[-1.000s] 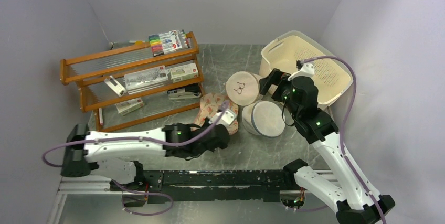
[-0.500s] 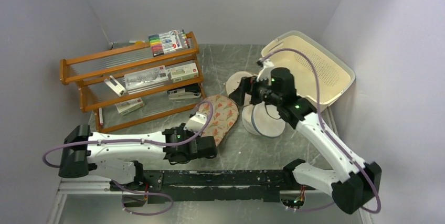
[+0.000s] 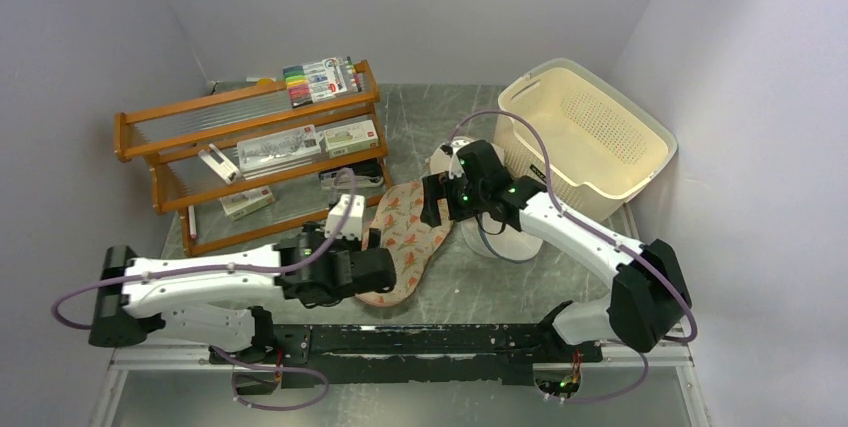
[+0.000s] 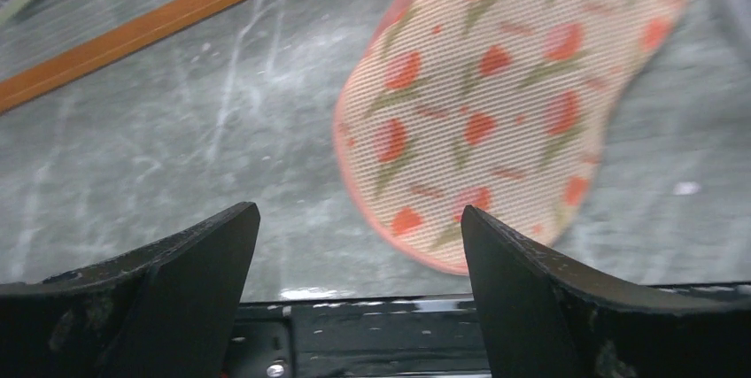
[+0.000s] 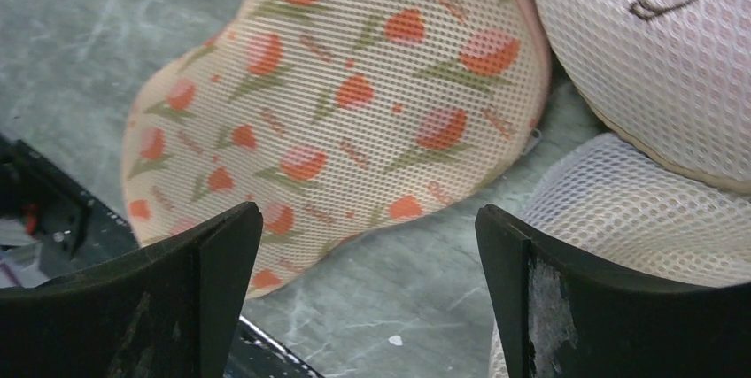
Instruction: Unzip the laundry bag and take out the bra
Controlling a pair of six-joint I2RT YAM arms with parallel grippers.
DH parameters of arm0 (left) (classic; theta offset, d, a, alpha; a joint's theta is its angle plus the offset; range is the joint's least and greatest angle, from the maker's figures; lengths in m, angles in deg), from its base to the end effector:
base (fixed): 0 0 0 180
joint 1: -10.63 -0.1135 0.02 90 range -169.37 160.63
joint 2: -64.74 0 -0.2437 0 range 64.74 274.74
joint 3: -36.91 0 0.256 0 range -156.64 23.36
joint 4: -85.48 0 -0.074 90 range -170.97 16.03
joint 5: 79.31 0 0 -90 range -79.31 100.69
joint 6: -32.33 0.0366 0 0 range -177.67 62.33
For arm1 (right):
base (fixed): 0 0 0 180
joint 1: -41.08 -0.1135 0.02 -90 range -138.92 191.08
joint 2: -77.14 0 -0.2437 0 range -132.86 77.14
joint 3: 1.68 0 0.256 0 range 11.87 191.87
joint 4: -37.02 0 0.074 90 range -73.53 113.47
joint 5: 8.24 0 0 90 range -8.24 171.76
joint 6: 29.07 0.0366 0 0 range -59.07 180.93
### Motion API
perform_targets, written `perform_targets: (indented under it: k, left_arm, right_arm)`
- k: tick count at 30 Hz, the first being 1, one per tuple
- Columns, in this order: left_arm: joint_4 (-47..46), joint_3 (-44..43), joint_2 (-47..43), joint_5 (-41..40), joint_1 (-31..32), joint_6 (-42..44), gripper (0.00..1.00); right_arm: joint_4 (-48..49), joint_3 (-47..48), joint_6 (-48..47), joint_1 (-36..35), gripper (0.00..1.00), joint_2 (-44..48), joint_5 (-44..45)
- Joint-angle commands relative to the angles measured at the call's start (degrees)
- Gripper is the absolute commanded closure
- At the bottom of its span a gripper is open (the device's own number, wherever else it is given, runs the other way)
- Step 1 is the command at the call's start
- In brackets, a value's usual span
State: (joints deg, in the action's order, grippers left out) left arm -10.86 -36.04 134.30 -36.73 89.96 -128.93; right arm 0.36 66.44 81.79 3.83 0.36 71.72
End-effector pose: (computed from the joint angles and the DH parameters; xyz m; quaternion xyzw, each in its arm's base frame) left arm 0.0648 -0.1986 0.2597 0.0302 0.9124 0.0266 0.4072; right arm 0.2307 0.1835 0.2340 -0.1643 0.9072 0.2546 0.2917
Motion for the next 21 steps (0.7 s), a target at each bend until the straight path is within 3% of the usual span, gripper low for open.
perform_targets:
  k: [1,4,7,12,21]
  left_arm:
    - [-14.29,1.05,-7.16,-0.82,-0.27,8.19,0.01]
    - [-23.23,3.65,-11.70,0.46,-0.53,13.01,0.01]
    - [-26.32,3.79,-13.68,-0.09,-0.67,15.36,0.01]
    - [-23.92,1.23,-13.79,-2.18,-0.76,16.77,0.01]
    - [-21.00,0.13,-15.29,-3.47,-0.84,15.66,0.01]
  right_arm:
    - [-1.89,2.21,-0.49,-0.27,0.10,-1.74,4.99]
    - [-2.10,2.26,-0.19,-0.70,0.17,-4.13,4.72]
    - [-0.79,0.99,0.91,-2.79,0.22,-5.75,2.68]
    - [5.50,-3.08,6.01,-6.86,0.35,-7.91,-3.16]
    - [24.92,-6.45,18.97,-14.99,0.38,-14.44,-14.77]
